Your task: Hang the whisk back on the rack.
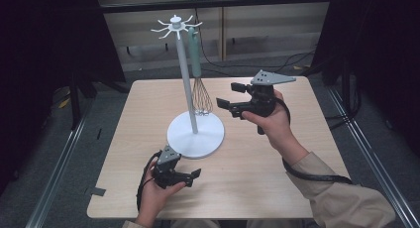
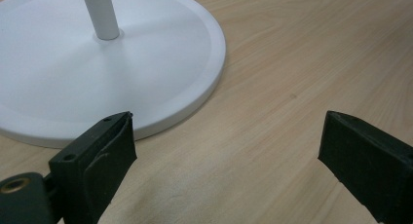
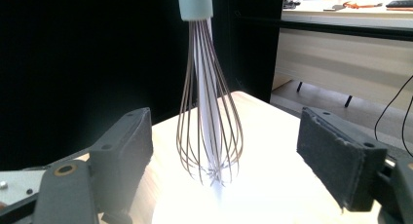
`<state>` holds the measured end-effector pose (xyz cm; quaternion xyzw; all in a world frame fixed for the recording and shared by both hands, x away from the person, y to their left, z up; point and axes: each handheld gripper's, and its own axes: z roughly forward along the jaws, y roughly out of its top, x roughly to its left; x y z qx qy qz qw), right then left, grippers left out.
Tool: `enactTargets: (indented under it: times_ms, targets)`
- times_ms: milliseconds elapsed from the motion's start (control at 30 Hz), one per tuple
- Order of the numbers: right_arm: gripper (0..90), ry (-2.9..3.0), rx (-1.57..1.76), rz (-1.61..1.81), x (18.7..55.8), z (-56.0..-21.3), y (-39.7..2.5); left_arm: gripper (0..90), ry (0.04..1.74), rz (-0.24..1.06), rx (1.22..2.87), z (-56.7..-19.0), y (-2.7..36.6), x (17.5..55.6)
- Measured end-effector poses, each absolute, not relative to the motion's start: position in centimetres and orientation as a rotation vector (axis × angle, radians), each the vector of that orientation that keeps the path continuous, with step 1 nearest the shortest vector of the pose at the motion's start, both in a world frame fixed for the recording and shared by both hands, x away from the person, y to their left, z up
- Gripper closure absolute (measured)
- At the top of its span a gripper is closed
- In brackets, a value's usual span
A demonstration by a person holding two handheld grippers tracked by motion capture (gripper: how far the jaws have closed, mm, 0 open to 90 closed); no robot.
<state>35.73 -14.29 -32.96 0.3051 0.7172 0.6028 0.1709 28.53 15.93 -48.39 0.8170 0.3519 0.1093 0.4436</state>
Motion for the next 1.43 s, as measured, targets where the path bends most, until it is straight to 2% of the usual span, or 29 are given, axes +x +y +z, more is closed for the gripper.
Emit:
enactTargets:
  times_ms: [1000, 1433]
  targets:
    - [18.6, 2.019, 0.975, 1.690, 34.0, -38.1, -18.9, 6.2, 0.869, 0.268, 2.026, -48.4, 15.8, 28.5]
    - [18.1, 2.035, 0.986, 1.646, 33.1, -40.0, -19.5, 6.2, 0.870, 0.275, 2.030, -48.3, 15.8, 28.5]
